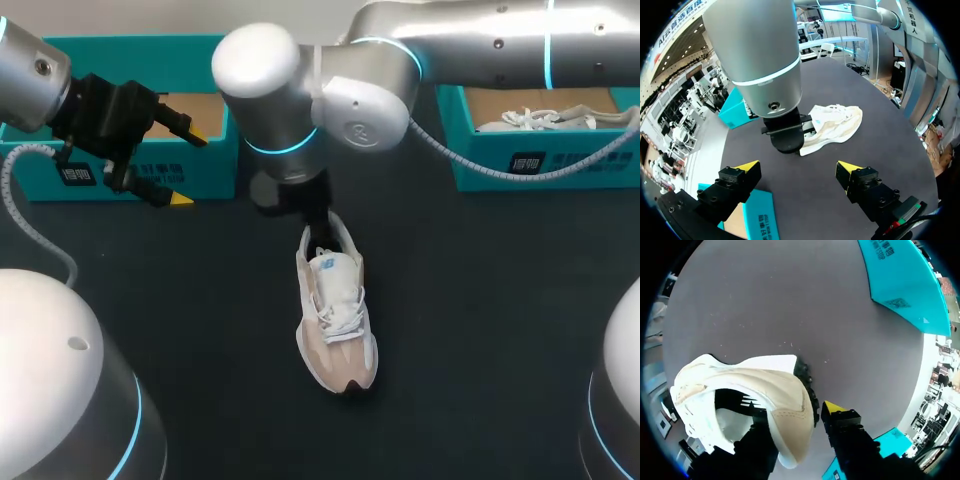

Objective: Take the shoe out of the shoebox, open the shoe tongue, remove and reinsert the insole, then place the shoe into the shoebox

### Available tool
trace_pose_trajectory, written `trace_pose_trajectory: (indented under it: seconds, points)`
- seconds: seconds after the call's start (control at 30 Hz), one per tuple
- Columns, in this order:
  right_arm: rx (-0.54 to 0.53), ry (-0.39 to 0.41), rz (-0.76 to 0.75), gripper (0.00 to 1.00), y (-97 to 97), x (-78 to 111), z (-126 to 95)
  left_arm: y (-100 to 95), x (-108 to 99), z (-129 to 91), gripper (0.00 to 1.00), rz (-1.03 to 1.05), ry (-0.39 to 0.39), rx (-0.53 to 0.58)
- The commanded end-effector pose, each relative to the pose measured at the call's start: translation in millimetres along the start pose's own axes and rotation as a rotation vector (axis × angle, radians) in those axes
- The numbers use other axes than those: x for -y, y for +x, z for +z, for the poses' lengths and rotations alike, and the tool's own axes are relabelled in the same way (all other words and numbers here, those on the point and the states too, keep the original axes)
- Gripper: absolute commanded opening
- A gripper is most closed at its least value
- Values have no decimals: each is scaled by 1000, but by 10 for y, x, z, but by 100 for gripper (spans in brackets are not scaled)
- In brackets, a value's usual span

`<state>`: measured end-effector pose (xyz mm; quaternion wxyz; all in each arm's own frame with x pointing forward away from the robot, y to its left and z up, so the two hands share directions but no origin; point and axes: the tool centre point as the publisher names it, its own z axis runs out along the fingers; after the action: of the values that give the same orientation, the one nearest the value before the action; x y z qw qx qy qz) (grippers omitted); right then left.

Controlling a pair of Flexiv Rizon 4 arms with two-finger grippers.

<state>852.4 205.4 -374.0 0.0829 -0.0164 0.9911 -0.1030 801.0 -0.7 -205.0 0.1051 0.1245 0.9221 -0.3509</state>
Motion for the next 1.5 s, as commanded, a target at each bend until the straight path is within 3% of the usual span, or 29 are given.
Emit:
trace_pose_trajectory:
  seconds: [0.03,0.07,0.2,0.37,0.63,0.67,0.73,0.77,0.97,1.13,1.2,1.5]
  points:
    - [-3,10,14,22,33,30,29,7,-1,-5,100,0,-2,-1]
    - [-5,14,18,0,36,33,27,7,-1,-5,100,0,-2,-1]
    - [-8,23,30,0,45,59,34,7,-1,-5,100,0,-2,-1]
    - [-22,17,68,0,29,148,-140,7,-1,-5,100,0,-2,-1]
    - [27,-30,91,0,-141,552,-1042,7,-1,-5,100,0,-2,-1]
    - [17,14,77,0,-174,605,-1148,7,-1,-5,100,0,-2,-1]
    - [34,-8,75,0,-247,696,-1367,7,-1,-5,100,0,-2,-1]
    - [31,18,66,0,-282,735,-1456,7,-1,-5,100,0,-2,-1]
    - [52,1,47,0,-465,884,-1885,7,-1,-5,100,0,-2,-1]
    - [64,18,8,0,-542,921,-2105,7,-1,-5,100,0,-2,-1]
    - [79,51,65,0,-565,958,-2165,7,-1,-5,100,0,-2,-1]
    - [79,51,65,0,-565,958,-2165,7,-1,-5,100,0,-2,-1]
